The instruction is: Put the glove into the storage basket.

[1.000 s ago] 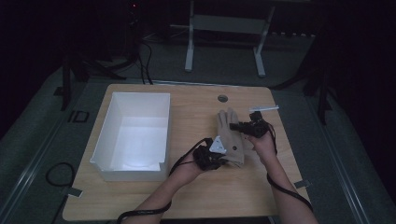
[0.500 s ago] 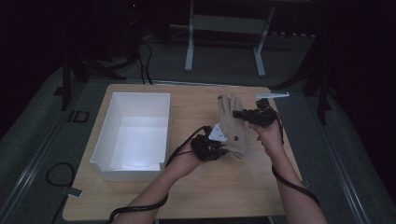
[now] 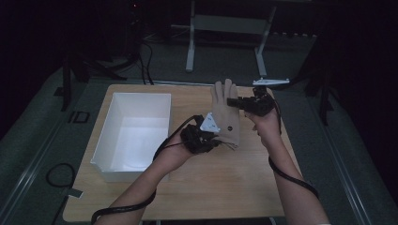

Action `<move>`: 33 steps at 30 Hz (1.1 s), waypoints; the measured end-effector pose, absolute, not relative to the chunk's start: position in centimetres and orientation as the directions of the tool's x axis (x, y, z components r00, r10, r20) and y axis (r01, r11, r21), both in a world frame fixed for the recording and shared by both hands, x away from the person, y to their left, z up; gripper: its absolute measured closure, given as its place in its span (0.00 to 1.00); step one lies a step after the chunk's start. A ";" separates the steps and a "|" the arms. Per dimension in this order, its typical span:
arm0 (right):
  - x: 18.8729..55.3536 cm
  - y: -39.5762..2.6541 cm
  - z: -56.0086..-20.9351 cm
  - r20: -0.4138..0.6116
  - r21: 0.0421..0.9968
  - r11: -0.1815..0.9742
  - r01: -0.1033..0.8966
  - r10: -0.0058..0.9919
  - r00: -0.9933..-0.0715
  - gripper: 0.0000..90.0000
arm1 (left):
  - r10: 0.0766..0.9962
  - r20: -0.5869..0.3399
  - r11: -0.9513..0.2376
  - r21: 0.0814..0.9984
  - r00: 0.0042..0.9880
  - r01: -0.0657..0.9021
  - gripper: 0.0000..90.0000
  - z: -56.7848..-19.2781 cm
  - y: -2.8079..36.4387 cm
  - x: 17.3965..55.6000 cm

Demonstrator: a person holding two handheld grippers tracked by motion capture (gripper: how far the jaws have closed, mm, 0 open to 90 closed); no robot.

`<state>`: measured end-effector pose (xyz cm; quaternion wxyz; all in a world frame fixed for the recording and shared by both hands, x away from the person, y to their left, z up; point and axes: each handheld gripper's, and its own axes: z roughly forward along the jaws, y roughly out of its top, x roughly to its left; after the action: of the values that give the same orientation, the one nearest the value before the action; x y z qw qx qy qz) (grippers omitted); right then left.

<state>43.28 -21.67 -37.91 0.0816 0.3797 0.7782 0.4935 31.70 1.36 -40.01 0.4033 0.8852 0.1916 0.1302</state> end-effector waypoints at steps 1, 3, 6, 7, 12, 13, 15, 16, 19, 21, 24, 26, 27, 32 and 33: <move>43.3 -21.4 -37.7 0.249 0.831 0.225 0.510 0.669 -0.700 0.81 | 0.444 0.078 -0.603 0.763 0.893 0.234 0.89 -39.8 1.6 31.7; 43.3 -20.9 -37.4 0.252 0.833 0.223 0.507 0.662 -0.706 0.81 | 0.448 0.083 -0.605 0.761 0.890 0.234 0.89 -39.5 2.1 31.6; 43.3 -20.2 -37.1 0.259 0.836 0.219 0.503 0.651 -0.714 0.81 | 0.454 0.085 -0.608 0.757 0.887 0.239 0.89 -39.2 2.9 31.4; 43.3 -19.9 -37.1 0.263 0.836 0.217 0.504 0.648 -0.715 0.81 | 0.457 0.082 -0.608 0.756 0.886 0.243 0.89 -39.1 3.2 31.4; 43.2 -18.5 -36.9 0.261 0.837 0.227 0.497 0.632 -0.729 0.81 | 0.469 0.080 -0.608 0.752 0.879 0.256 0.89 -39.0 4.6 31.1; 43.2 -18.2 -36.8 0.263 0.838 0.227 0.496 0.629 -0.732 0.81 | 0.476 0.078 -0.603 0.753 0.876 0.261 0.89 -38.9 4.9 31.1; 43.3 -17.6 -36.6 0.260 0.839 0.231 0.492 0.623 -0.737 0.81 | 0.480 0.081 -0.605 0.751 0.873 0.263 0.89 -38.8 5.5 30.9; 43.3 -17.2 -36.5 0.263 0.840 0.231 0.490 0.618 -0.741 0.81 | 0.486 0.081 -0.605 0.750 0.870 0.268 0.89 -38.6 5.9 30.8; 43.3 -15.9 -36.1 0.251 0.844 0.243 0.478 0.609 -0.752 0.81 | 0.494 0.085 -0.607 0.747 0.865 0.272 0.89 -38.3 6.8 30.6; 43.3 -15.1 -35.9 0.251 0.844 0.248 0.475 0.600 -0.760 0.81 | 0.500 0.084 -0.603 0.748 0.862 0.277 0.89 -38.1 7.6 30.4; 43.2 -13.9 -35.7 0.253 0.847 0.249 0.470 0.588 -0.768 0.81 | 0.507 0.080 -0.600 0.748 0.858 0.284 0.89 -38.0 8.6 30.1; 43.2 -13.1 -35.6 0.264 0.843 0.249 0.476 0.580 -0.771 0.81 | 0.510 0.081 -0.602 0.745 0.857 0.287 0.89 -37.9 9.2 29.9; 43.1 -12.7 -35.6 0.259 0.845 0.253 0.470 0.576 -0.775 0.81 | 0.515 0.081 -0.601 0.744 0.853 0.292 0.89 -37.9 9.7 29.7; 43.0 -10.6 -35.4 0.255 0.846 0.267 0.462 0.559 -0.789 0.81 | 0.534 0.084 -0.594 0.745 0.842 0.302 0.89 -37.8 11.3 29.1; 43.0 -10.1 -35.4 0.254 0.845 0.271 0.461 0.556 -0.791 0.81 | 0.538 0.083 -0.593 0.745 0.839 0.307 0.89 -37.8 11.7 29.0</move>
<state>43.02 -10.14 -35.40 0.0465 0.3196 0.7957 0.5124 29.00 11.67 -37.84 0.3822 0.8794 0.2402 0.1514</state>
